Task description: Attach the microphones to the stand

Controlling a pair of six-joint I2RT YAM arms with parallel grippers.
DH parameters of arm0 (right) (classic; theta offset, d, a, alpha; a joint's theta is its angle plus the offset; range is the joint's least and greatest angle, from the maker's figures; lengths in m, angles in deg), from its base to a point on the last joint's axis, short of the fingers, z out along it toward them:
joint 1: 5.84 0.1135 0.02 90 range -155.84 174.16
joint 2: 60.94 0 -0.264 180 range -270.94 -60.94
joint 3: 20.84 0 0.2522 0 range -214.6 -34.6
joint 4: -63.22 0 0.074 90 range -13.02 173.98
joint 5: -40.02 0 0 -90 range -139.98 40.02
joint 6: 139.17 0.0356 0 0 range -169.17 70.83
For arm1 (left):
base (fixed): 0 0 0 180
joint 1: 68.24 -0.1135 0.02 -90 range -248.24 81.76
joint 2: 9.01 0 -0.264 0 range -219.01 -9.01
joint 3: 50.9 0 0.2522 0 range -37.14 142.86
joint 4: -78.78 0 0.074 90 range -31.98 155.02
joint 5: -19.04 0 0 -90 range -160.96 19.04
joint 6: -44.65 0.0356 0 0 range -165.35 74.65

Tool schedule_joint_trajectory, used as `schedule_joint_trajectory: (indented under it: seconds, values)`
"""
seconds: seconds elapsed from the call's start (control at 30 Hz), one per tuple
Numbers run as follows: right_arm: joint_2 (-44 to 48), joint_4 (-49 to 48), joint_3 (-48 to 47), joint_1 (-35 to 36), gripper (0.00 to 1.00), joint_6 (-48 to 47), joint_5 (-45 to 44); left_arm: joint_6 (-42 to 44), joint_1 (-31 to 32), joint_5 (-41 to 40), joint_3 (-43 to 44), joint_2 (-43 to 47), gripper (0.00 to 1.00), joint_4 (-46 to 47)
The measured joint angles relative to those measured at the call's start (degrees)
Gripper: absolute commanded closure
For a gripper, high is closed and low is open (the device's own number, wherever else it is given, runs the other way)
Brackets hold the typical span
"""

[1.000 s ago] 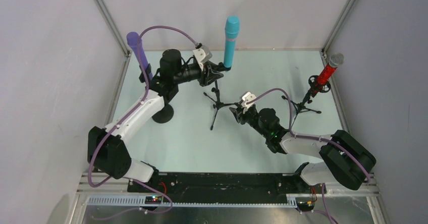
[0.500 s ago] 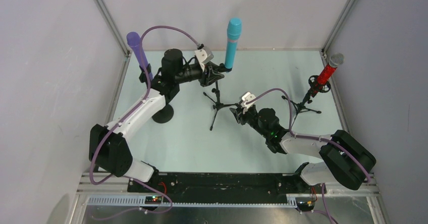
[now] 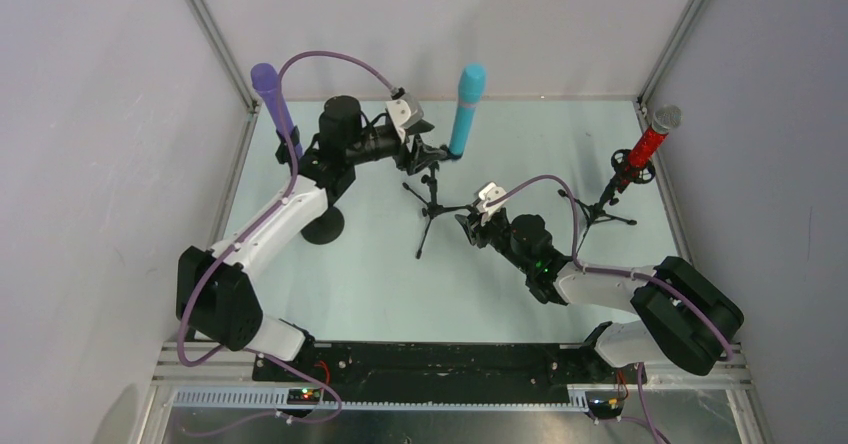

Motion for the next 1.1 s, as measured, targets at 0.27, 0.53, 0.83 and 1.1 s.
schedule_joint_trajectory:
  seconds: [0.27, 0.53, 0.83, 1.1]
  values:
    - [-0.02, 0.00, 0.00, 0.00, 0.60, 0.00, -0.09, 1.01, -0.04, -0.09, 0.31, 0.44, 0.15, 0.79]
    - [-0.02, 0.00, 0.00, 0.00, 0.60, 0.00, -0.39, 1.31, -0.04, -0.15, 0.31, 1.81, 0.10, 1.16]
    - [-0.02, 0.00, 0.00, 0.00, 0.57, 0.02, -0.42, 0.90, -0.04, -1.25, 0.15, 3.23, 0.00, 1.27]
    - [0.07, 0.00, 0.00, 0.13, 0.46, 1.57, -1.09, -2.49, -0.04, -3.43, -4.79, 6.03, 0.00, 1.97]
